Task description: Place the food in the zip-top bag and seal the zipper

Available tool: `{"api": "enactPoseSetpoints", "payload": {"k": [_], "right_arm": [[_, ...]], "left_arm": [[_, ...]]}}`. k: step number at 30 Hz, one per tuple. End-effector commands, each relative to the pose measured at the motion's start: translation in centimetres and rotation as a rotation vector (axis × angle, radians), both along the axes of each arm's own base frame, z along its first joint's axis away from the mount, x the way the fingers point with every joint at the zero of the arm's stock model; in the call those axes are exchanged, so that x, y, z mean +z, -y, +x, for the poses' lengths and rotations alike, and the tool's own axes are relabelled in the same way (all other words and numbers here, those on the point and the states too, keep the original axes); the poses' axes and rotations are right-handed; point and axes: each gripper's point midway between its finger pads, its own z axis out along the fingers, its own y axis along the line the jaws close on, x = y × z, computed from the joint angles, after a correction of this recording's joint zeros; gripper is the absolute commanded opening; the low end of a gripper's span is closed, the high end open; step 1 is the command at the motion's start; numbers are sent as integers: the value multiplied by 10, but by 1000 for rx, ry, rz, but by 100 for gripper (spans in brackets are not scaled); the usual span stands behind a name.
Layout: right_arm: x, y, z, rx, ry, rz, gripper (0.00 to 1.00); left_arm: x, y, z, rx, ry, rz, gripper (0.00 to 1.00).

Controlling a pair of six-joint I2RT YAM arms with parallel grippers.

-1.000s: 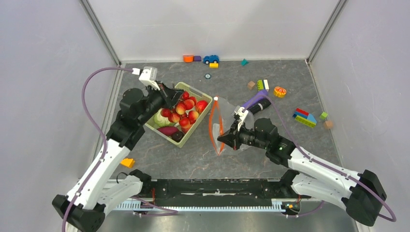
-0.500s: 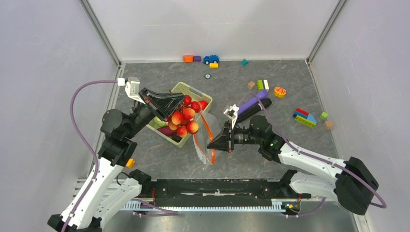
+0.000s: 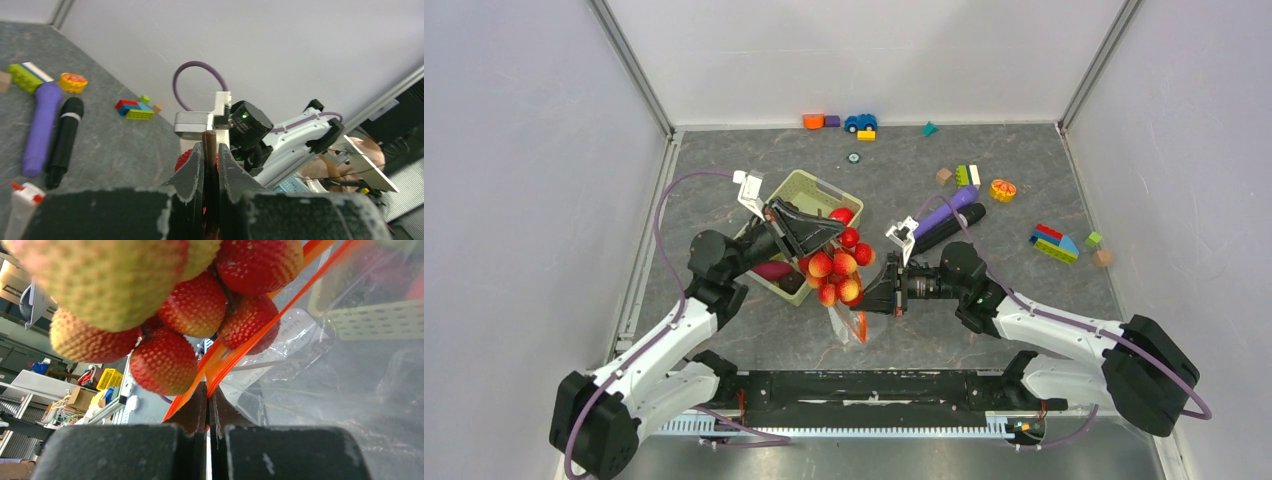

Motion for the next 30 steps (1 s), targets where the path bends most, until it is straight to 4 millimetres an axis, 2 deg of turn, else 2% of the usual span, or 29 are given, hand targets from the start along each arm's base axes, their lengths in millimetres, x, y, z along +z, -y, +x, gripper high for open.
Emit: {"api": "enactPoseSetpoints", "payload": {"k": [1, 10, 14, 15, 20, 23, 30], "right_arm": [[12, 0, -3, 22, 39, 53, 0], [15, 2, -3, 24, 64, 62, 0], [15, 7, 3, -13, 83, 49, 0], [14, 9, 5, -31, 89, 37, 0], [5, 16, 20, -122, 129, -38, 0], [7, 19, 23, -142, 139, -38, 0], [15, 20, 27, -169, 144, -9, 0]], "left_arm": [[46, 4, -28, -99, 136, -131, 2], [24, 22, -22, -111, 107, -83, 2], [-4, 24, -20, -98, 75, 35, 2], [-17, 22, -18, -78, 57, 83, 2], [-63, 3, -10, 62, -18, 222, 2], [-74, -1, -13, 75, -21, 253, 2], [-94, 3, -9, 46, -49, 357, 2]]}}
